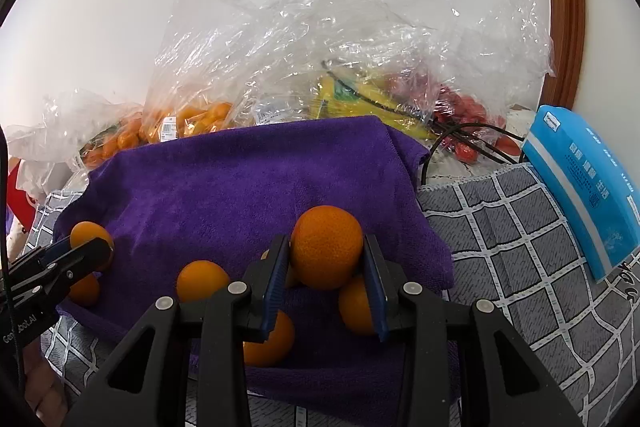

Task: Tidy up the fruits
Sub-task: 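Lower the round orange onto the towel and open the right tool while the left tool releases its oval orange, then withdraw both tools and grasp the red apple with the right tool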

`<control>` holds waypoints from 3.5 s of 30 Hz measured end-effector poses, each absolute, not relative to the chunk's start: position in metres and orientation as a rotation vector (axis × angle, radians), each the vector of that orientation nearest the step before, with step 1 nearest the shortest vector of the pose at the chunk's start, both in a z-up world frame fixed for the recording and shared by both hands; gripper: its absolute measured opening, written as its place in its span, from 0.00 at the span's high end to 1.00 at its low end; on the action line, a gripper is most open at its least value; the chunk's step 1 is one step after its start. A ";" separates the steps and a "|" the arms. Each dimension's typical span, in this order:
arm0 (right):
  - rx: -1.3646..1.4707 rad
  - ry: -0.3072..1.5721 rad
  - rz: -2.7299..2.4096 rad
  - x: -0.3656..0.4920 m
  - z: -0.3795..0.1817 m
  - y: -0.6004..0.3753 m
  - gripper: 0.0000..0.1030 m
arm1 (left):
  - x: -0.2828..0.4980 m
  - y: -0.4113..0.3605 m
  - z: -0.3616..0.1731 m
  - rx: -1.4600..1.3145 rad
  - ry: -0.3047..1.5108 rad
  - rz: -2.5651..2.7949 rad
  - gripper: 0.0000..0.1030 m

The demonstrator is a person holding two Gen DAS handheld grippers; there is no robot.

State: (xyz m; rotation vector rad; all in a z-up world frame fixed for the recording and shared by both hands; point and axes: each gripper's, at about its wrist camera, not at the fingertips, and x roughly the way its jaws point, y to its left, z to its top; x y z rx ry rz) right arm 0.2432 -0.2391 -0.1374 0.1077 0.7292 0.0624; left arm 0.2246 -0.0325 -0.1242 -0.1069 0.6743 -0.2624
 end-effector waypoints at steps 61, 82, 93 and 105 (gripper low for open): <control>0.097 0.809 0.197 0.137 -0.122 -0.150 0.68 | 0.155 0.046 -0.093 -0.122 0.688 -0.107 0.40; -0.041 0.905 0.185 0.154 -0.152 -0.110 0.68 | 0.140 0.081 -0.119 -0.231 0.687 -0.097 0.40; 0.004 0.893 0.210 0.152 -0.150 -0.116 0.76 | 0.146 0.085 -0.124 -0.254 0.707 -0.096 0.40; 0.013 0.845 0.197 0.125 -0.134 -0.143 0.76 | 0.137 0.057 -0.130 -0.103 0.692 -0.130 0.41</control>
